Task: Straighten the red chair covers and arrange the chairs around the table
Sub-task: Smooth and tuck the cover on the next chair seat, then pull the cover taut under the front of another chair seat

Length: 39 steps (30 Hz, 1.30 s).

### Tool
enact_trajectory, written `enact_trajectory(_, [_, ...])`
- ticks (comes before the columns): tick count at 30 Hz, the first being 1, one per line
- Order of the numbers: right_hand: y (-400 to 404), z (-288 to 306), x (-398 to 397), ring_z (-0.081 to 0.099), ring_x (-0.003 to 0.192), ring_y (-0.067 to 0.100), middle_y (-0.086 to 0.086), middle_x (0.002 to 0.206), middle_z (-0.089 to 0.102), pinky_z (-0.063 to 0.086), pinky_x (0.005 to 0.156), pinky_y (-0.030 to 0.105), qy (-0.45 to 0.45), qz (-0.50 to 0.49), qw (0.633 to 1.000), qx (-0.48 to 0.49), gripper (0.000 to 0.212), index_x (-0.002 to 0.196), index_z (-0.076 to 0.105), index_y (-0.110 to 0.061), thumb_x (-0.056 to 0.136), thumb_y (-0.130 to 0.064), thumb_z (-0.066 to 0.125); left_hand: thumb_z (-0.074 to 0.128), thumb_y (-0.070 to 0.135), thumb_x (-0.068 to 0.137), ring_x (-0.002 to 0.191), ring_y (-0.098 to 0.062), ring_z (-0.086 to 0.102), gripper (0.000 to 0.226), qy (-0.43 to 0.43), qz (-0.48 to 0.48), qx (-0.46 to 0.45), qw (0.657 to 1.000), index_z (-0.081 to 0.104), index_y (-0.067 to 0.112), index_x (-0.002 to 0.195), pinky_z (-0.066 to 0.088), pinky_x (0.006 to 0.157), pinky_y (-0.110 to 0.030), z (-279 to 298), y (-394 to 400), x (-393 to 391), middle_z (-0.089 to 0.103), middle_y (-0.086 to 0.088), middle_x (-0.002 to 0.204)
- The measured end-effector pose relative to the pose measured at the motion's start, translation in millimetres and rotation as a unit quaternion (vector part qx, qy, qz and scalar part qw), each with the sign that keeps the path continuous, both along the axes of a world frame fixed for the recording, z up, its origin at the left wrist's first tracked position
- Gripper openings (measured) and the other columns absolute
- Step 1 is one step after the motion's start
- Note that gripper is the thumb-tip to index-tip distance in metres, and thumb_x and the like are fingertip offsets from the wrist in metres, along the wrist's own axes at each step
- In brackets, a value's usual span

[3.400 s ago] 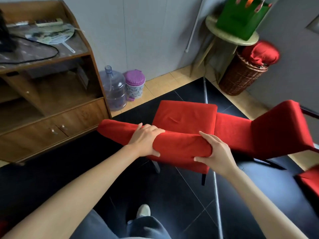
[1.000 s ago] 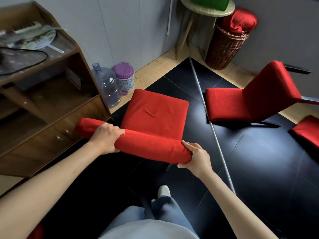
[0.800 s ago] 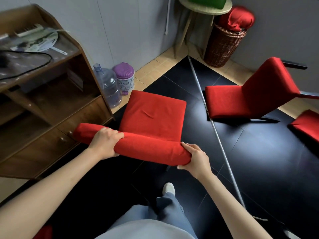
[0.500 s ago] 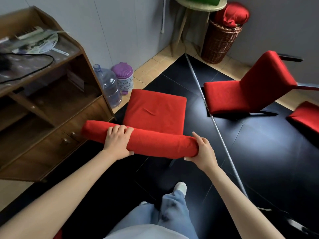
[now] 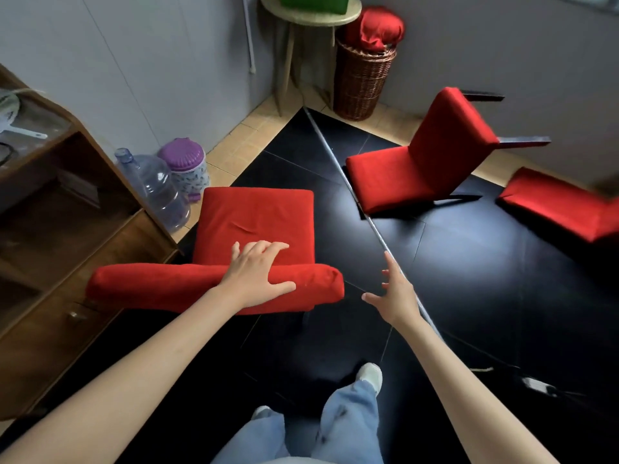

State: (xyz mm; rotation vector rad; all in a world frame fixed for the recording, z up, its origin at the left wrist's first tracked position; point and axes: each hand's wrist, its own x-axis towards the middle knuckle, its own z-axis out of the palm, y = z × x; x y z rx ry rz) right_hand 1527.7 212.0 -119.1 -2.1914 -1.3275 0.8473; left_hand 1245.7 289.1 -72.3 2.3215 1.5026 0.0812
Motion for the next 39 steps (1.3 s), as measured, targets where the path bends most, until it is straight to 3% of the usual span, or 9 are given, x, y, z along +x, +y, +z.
enact_trajectory(9, [13, 9, 127, 0.057, 0.109, 0.021, 0.006, 0.136, 0.052, 0.050, 0.092, 0.037, 0.028, -0.080, 0.996, -0.010, 0.100, 0.152, 0.016, -0.034, 0.077, -0.016, 0.080, 0.054, 0.059, 0.085, 0.130, -0.023, 0.040, 0.061, -0.013, -0.051, -0.016, 0.998, 0.040, 0.031, 0.137, 0.011, 0.113, -0.056, 8, 40, 156, 0.048, 0.002, 0.136])
enact_trajectory(12, [27, 10, 181, 0.057, 0.113, 0.022, 0.006, 0.135, 0.052, 0.047, 0.092, 0.032, 0.025, -0.085, 0.996, -0.012, 0.099, 0.152, 0.016, -0.033, 0.078, -0.017, 0.079, 0.052, 0.059, 0.086, 0.129, -0.023, 0.040, 0.060, -0.007, -0.055, -0.018, 0.998, 0.040, 0.031, 0.137, 0.011, 0.113, -0.057, 5, 56, 207, 0.049, 0.002, 0.135])
enact_trajectory(18, [70, 8, 268, 0.058, 0.110, 0.022, 0.008, 0.134, 0.054, 0.048, 0.095, 0.036, 0.031, -0.076, 0.996, -0.019, 0.099, 0.153, 0.018, -0.030, 0.077, -0.019, 0.081, 0.053, 0.058, 0.086, 0.128, -0.023, 0.042, 0.058, -0.010, -0.035, -0.021, 0.999, 0.041, 0.031, 0.136, 0.011, 0.112, -0.057, -4, 90, 296, 0.051, 0.002, 0.132])
enact_trajectory(29, [167, -7, 351, 0.055, 0.116, 0.023, 0.007, 0.137, 0.051, 0.046, 0.099, 0.039, 0.056, -0.028, 0.997, -0.044, 0.096, 0.152, 0.022, -0.027, 0.076, -0.028, 0.081, 0.055, 0.057, 0.085, 0.123, -0.022, 0.046, 0.057, 0.006, 0.006, -0.051, 0.999, 0.041, 0.033, 0.134, 0.012, 0.111, -0.058, -30, 181, 381, 0.055, 0.004, 0.127])
enact_trajectory(39, [316, -14, 432, 0.052, 0.123, 0.023, 0.006, 0.139, 0.051, 0.046, 0.099, 0.038, 0.038, -0.057, 0.993, -0.092, 0.092, 0.151, 0.025, -0.027, 0.077, -0.031, 0.080, 0.055, 0.053, 0.087, 0.123, -0.022, 0.048, 0.055, -0.020, 0.010, -0.095, 0.995, 0.041, 0.031, 0.136, 0.012, 0.112, -0.059, -59, 346, 461, 0.056, 0.001, 0.127])
